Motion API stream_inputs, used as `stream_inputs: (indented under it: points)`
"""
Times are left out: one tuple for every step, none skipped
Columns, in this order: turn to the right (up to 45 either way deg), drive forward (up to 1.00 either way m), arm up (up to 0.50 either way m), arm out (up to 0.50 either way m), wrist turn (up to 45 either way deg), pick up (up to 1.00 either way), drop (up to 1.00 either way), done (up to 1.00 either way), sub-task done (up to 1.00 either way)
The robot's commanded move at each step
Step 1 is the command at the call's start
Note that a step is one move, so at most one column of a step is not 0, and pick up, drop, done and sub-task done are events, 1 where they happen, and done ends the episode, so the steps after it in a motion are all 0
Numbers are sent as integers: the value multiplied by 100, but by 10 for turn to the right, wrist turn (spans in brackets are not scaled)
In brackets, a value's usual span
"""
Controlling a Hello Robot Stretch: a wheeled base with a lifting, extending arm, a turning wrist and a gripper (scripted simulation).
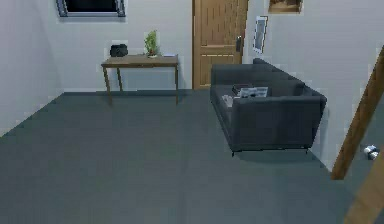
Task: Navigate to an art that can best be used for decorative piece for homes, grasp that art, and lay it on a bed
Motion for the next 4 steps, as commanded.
stream_inputs:
  points:
    - [60,0,0,0,0,0,0,0,0]
    - [0,70,0,0,0,0,0,0,0]
    - [-90,0,0,0,0,0,0,0,0]
    - [0,25,0,0,0,0,0,0,0]
